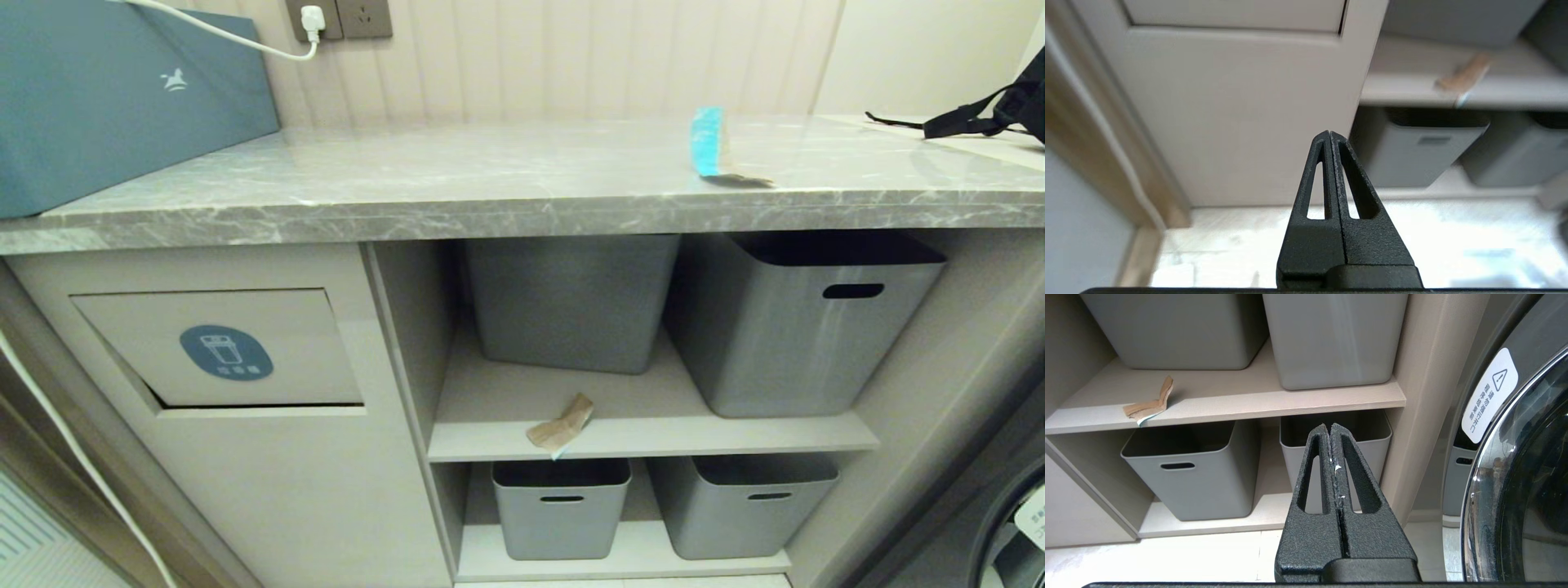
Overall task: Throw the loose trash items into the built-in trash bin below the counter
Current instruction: Pick up the garbage
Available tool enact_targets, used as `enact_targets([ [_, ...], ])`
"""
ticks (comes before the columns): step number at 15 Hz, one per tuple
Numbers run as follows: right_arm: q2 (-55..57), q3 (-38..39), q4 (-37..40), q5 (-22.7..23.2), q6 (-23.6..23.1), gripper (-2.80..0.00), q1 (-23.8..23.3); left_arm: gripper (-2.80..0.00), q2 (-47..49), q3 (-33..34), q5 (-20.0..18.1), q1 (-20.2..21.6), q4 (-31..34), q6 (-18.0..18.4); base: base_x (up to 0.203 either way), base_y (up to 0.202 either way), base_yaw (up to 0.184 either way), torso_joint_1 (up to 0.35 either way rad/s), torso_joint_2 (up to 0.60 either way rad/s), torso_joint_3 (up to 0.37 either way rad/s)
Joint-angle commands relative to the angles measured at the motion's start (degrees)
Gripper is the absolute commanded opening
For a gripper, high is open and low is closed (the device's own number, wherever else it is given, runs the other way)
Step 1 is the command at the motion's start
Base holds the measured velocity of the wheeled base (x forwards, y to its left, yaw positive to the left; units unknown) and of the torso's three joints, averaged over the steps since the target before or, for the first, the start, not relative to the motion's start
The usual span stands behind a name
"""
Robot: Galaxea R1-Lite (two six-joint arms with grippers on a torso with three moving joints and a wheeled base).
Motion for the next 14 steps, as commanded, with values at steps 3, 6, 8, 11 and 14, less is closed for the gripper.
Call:
enact_targets([
  [3, 0.1, 0.1, 0.0, 0.0, 0.0, -2.80, 0.0, -2.80, -12.7, 3.0, 2.1, 0.0, 2.3, 2.0, 0.000, 0.000, 0.000, 0.000, 0.00, 0.000],
  [6, 0.1, 0.1, 0.0, 0.0, 0.0, -2.80, 0.0, -2.80, -12.7, 3.1, 2.1, 0.0, 2.3, 2.3, 0.000, 0.000, 0.000, 0.000, 0.00, 0.000],
  [8, 0.1, 0.1, 0.0, 0.0, 0.0, -2.80, 0.0, -2.80, -12.7, 3.1, 2.2, -0.1, 2.3, 2.3, 0.000, 0.000, 0.000, 0.000, 0.00, 0.000],
  [11, 0.1, 0.1, 0.0, 0.0, 0.0, -2.80, 0.0, -2.80, -12.7, 3.1, 2.1, -0.1, 2.3, 2.4, 0.000, 0.000, 0.000, 0.000, 0.00, 0.000],
  [14, 0.1, 0.1, 0.0, 0.1, -0.4, -2.80, 0.0, -2.80, -12.7, 3.1, 2.1, 0.0, 2.3, 2.3, 0.000, 0.000, 0.000, 0.000, 0.00, 0.000],
])
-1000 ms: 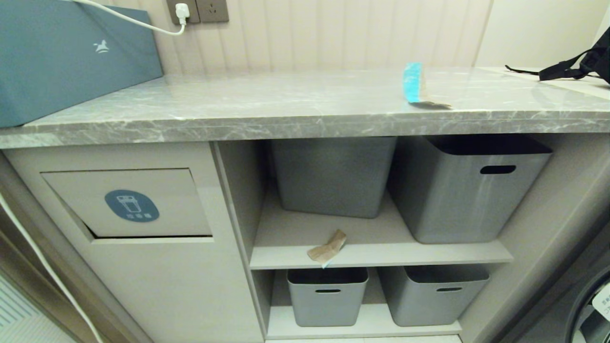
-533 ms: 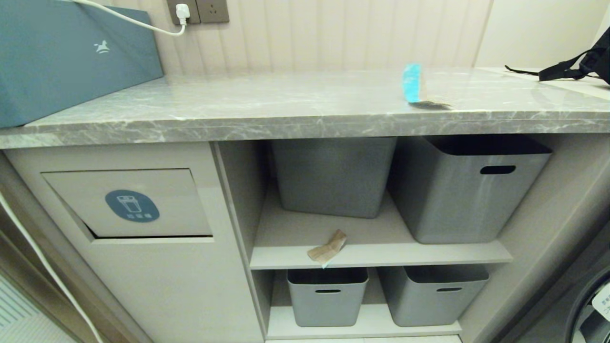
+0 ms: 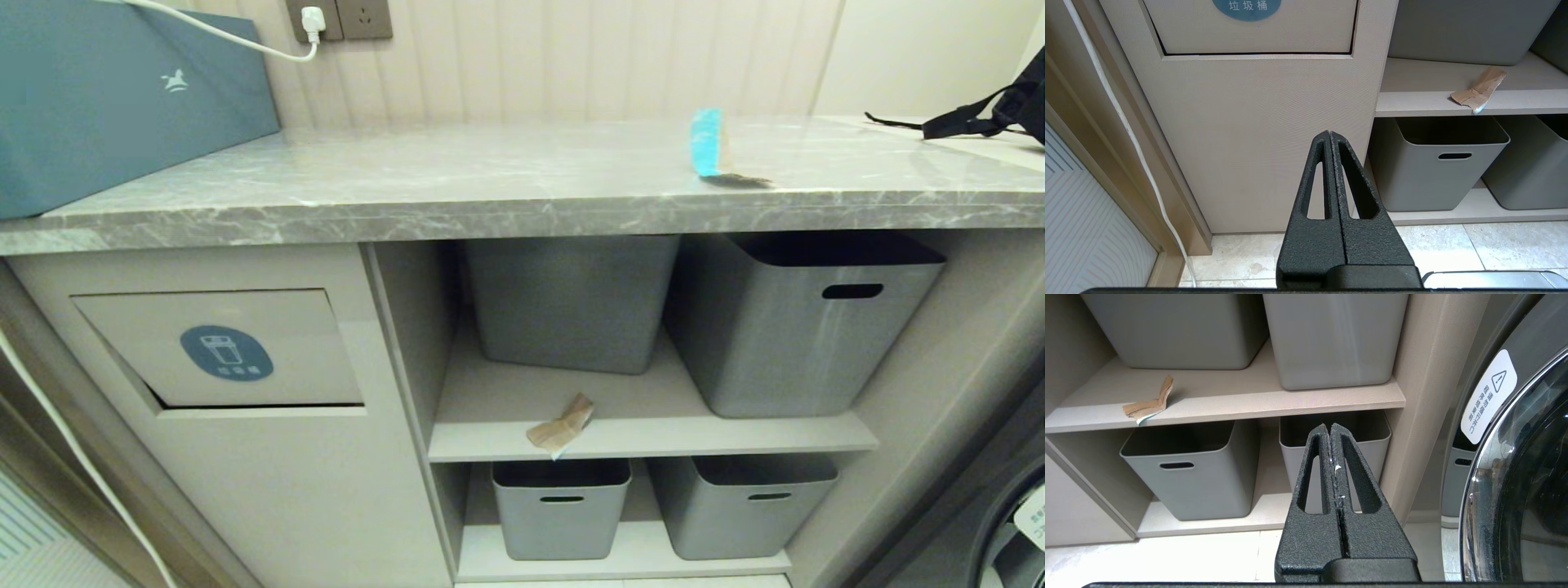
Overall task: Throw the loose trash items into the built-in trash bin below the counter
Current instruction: Pick up the garbage
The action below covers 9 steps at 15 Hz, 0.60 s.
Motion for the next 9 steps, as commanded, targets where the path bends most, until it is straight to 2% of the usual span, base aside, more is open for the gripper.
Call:
enact_targets([
  [1, 0.1, 0.1, 0.0, 0.0, 0.0, -2.80, 0.0, -2.80, 0.1, 0.2, 0.0, 0.0, 0.0, -0.1, 0.000, 0.000, 0.000, 0.000, 0.00, 0.000],
  [9, 0.1, 0.1, 0.0, 0.0, 0.0, -2.80, 0.0, -2.80, 0.1, 0.2, 0.2, 0.0, 0.0, -0.3, -0.009, 0.000, 0.001, 0.001, 0.00, 0.000],
])
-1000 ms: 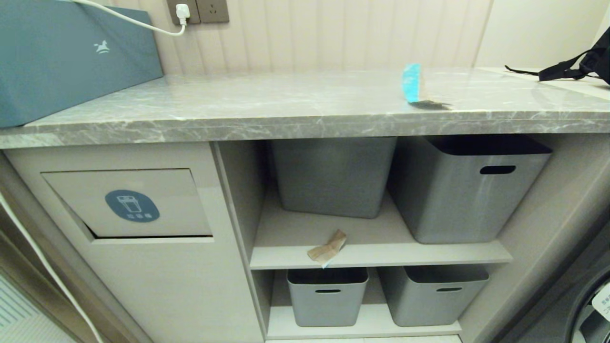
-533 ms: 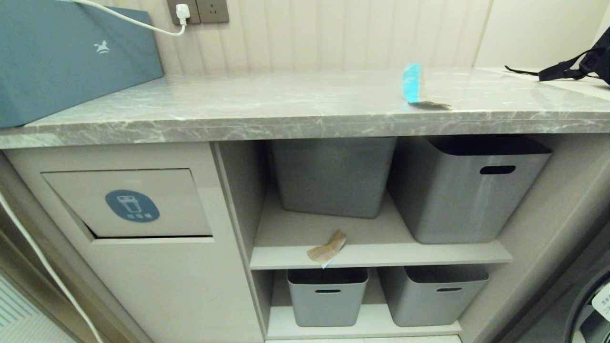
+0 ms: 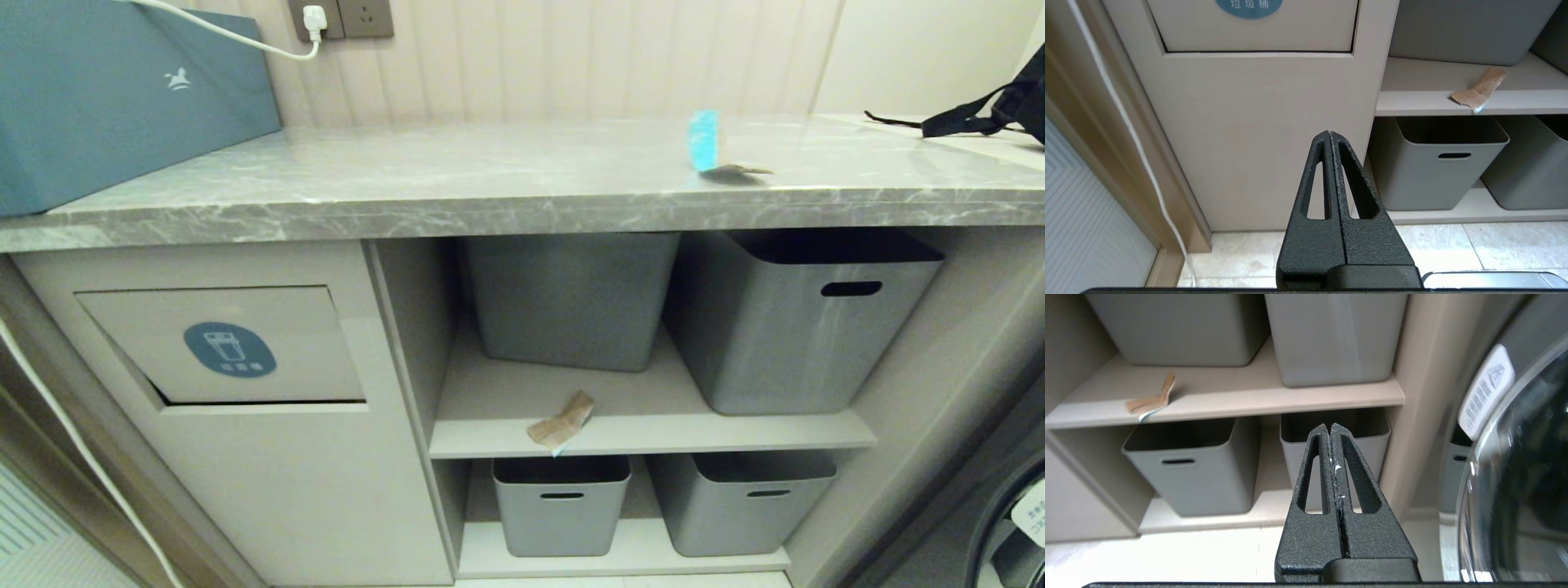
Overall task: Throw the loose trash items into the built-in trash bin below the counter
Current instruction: Pick up the garbage
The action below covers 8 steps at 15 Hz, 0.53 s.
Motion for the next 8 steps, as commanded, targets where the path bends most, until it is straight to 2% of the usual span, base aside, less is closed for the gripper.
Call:
enact_targets([
  [1, 0.1, 0.1, 0.0, 0.0, 0.0, -2.80, 0.0, -2.80, 0.2, 0.2, 0.0, 0.0, 0.0, 0.0, -0.156, 0.000, -0.003, 0.005, 0.00, 0.000],
  [8, 0.1, 0.1, 0.0, -0.1, 0.0, -2.80, 0.0, -2.80, 0.2, 0.2, 0.0, 0.0, -0.1, -0.2, -0.188, 0.000, 0.001, 0.002, 0.00, 0.002],
])
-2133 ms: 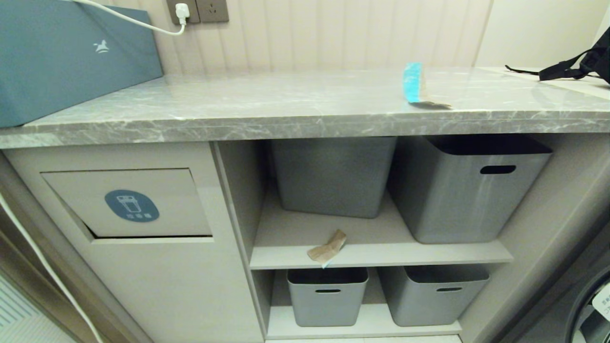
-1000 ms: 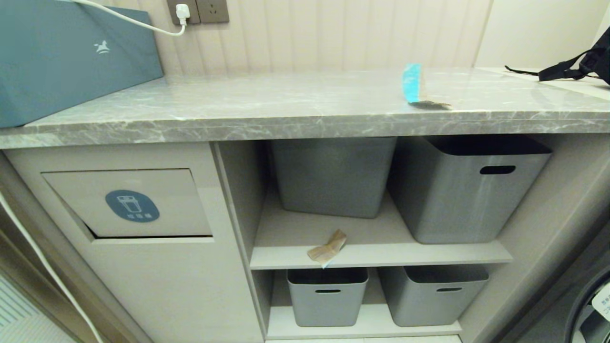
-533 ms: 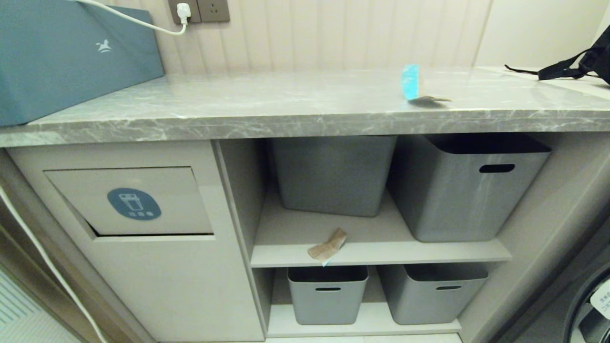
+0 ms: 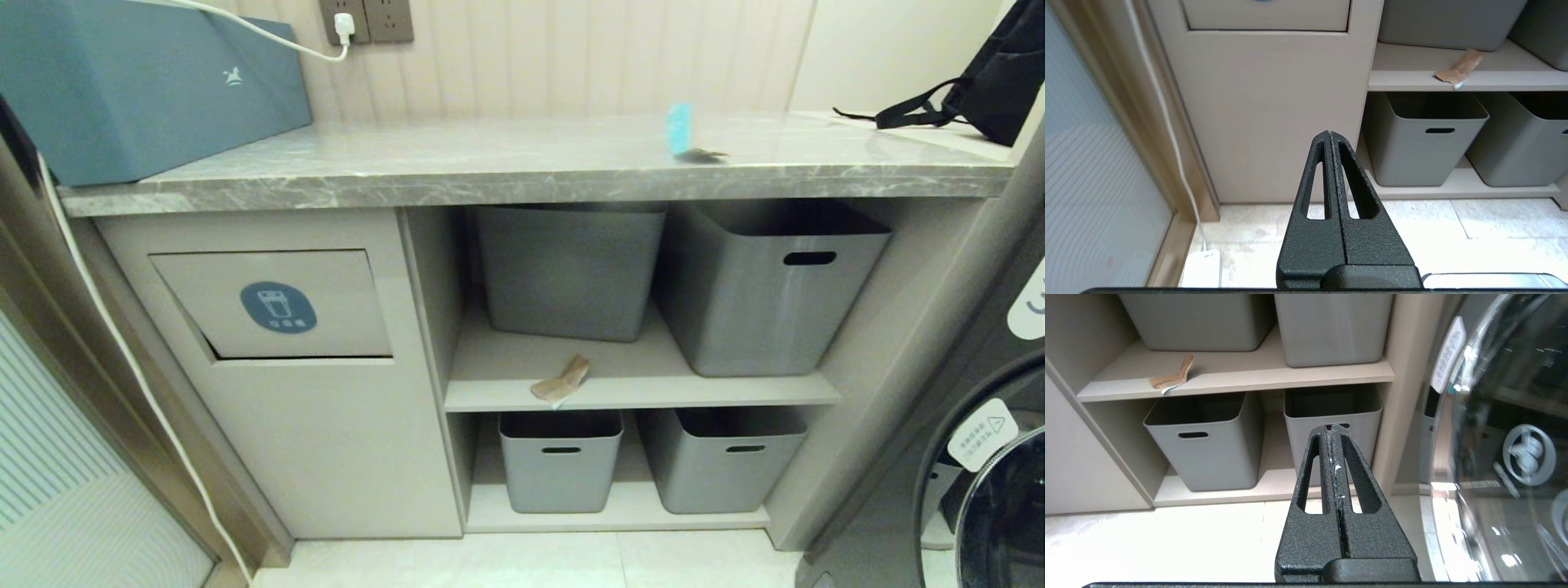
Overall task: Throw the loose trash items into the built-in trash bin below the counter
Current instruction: Pick up the garbage
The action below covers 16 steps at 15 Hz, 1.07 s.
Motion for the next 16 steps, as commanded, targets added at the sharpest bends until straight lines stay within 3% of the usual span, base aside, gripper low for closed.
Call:
enact_targets([
  [1, 0.1, 0.1, 0.0, 0.0, 0.0, -2.80, 0.0, -2.80, 0.2, 0.2, 0.0, 0.0, 0.0, 0.0, -0.116, 0.000, -0.006, 0.001, -0.01, 0.003],
  [11, 0.1, 0.1, 0.0, 0.1, 0.2, -2.80, 0.0, -2.80, 0.1, -0.3, -1.1, -0.1, -0.1, -0.2, 0.000, 0.000, 0.000, 0.000, 0.00, 0.000],
  [13, 0.1, 0.1, 0.0, 0.0, 0.2, -2.80, 0.0, -2.80, 2.6, -6.1, -3.8, 0.0, 0.8, -1.1, 0.000, 0.000, 0.000, 0.000, 0.00, 0.000],
  [15, 0.1, 0.1, 0.0, 0.1, 0.2, -2.80, 0.0, -2.80, 12.7, -12.7, -8.4, -0.3, 1.1, -2.2, 0.000, 0.000, 0.000, 0.000, 0.00, 0.000],
  [16, 0.1, 0.1, 0.0, 0.0, 0.2, -2.80, 0.0, 0.00, 19.6, -15.8, -10.9, -0.3, 1.0, -2.4, 0.000, 0.000, 0.000, 0.000, 0.00, 0.000],
])
